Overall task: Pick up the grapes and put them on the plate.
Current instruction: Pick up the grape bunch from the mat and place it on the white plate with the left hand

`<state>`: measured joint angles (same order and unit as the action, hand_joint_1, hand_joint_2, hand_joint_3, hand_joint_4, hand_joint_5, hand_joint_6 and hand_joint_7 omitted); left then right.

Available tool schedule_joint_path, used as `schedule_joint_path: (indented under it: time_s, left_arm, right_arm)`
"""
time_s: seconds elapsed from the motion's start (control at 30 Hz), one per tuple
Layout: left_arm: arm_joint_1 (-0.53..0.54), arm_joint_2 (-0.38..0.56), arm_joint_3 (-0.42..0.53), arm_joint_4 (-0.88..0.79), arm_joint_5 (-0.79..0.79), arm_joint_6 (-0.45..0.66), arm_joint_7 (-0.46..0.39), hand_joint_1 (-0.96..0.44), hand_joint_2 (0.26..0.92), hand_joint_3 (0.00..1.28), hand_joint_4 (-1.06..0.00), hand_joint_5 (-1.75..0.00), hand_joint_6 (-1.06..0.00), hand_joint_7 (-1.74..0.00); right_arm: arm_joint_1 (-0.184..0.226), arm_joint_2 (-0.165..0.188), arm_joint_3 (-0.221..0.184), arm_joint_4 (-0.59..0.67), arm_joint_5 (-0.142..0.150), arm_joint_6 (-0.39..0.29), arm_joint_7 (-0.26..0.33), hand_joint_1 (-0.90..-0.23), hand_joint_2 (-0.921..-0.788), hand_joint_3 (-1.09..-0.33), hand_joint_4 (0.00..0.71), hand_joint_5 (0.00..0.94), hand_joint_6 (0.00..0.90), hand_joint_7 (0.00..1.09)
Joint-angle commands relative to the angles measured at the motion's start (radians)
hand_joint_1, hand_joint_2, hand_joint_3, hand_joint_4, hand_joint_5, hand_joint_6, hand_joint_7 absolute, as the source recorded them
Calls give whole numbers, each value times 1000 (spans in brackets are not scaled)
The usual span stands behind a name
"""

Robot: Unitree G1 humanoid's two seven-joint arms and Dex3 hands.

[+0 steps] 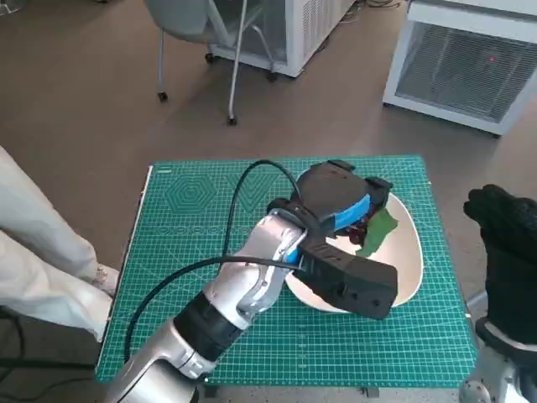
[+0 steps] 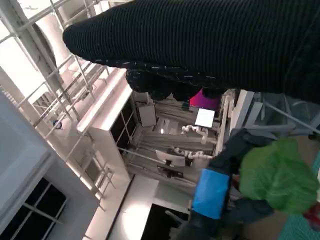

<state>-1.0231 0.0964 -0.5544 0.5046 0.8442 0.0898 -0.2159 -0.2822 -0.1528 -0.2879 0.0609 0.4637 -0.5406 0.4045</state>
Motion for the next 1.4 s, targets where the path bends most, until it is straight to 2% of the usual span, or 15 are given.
schedule_joint_path:
  time_s: [0.03, 0.2, 0.3, 0.33, 0.37, 0.43, 0.5, 0.53, 0.6, 0.67, 0.77, 0.87, 1.1, 1.4]
  left_arm:
    - [-30, -15, 0, 15, -19, -17, 1, 2, 921, 166, -542, -1304, -540, -1285]
    - [-31, -26, 13, 48, -52, -42, 18, 2, 917, 199, -511, -1342, -511, -1316]
    - [-26, -38, 26, 75, -82, -63, 33, 3, 865, 335, -465, -1409, -469, -1379]
    - [-24, -43, 29, 84, -92, -67, 37, 36, 840, 392, -455, -1437, -451, -1323]
    - [-21, -48, 32, 92, -100, -70, 40, 90, 820, 436, -453, -1460, -448, -1183]
    - [-14, -56, 35, 104, -112, -70, 45, 223, 803, 456, -480, -1470, -469, -772]
    - [-9, -61, 32, 113, -117, -67, 47, 156, 826, 329, -486, -1260, -499, -442]
    - [-8, -62, 29, 118, -117, -66, 47, 69, 841, 243, -490, -1081, -507, -316]
    - [-9, -61, 19, 135, -114, -75, 51, -167, 857, 121, -450, -645, -496, -161]
    - [-11, -57, 8, 157, -108, -97, 61, -347, 874, 55, -386, -318, -471, -72]
    - [-12, -50, 0, 193, -102, -139, 96, -496, 897, 26, -328, -111, -439, -23]
    - [-16, -47, 0, 235, -105, -176, 133, -568, 913, 30, -297, -38, -416, -8]
    - [-7, -48, 40, 311, -156, -241, 179, -629, 920, 104, -234, -3, -356, -1]
    - [7, -41, 175, 455, -355, -424, 153, -649, 921, 239, -167, -1, -307, -1]
  right_arm:
    - [20, 2, 0, 13, -16, -3, -5, -411, -921, -557, 682, 0, 336, 682]
    - [15, -1, 1, 25, -14, -6, -1, -412, -921, -556, 682, 0, 335, 682]
    - [13, -3, 2, 28, -12, -3, 1, -413, -921, -555, 680, 0, 335, 683]
    - [13, -3, 3, 28, -12, -1, 1, -413, -921, -554, 679, 0, 335, 683]
    - [12, -4, 3, 28, -12, 0, 0, -413, -921, -554, 678, 0, 335, 683]
    - [12, -4, 5, 26, -13, 3, -2, -413, -921, -555, 677, 0, 335, 683]
    - [12, -5, 6, 23, -13, 7, -3, -413, -921, -555, 676, 0, 335, 683]
    - [12, -5, 7, 22, -13, 8, -4, -413, -921, -556, 676, 0, 335, 684]
    - [12, -6, 8, 22, -12, 11, -3, -413, -921, -556, 676, 0, 334, 684]
    - [11, -7, 9, 24, -10, 12, -1, -414, -921, -556, 676, 0, 334, 685]
    - [9, -8, 9, 30, -4, 13, 4, -417, -921, -555, 676, 1, 334, 686]
    - [6, -10, 8, 37, 0, 13, 9, -418, -921, -553, 677, 1, 335, 686]
    - [-1, -10, 8, 49, 1, 11, 14, -411, -921, -553, 678, 1, 337, 683]
    - [-11, -8, 12, 56, 4, 15, 18, -408, -921, -553, 678, 1, 339, 680]
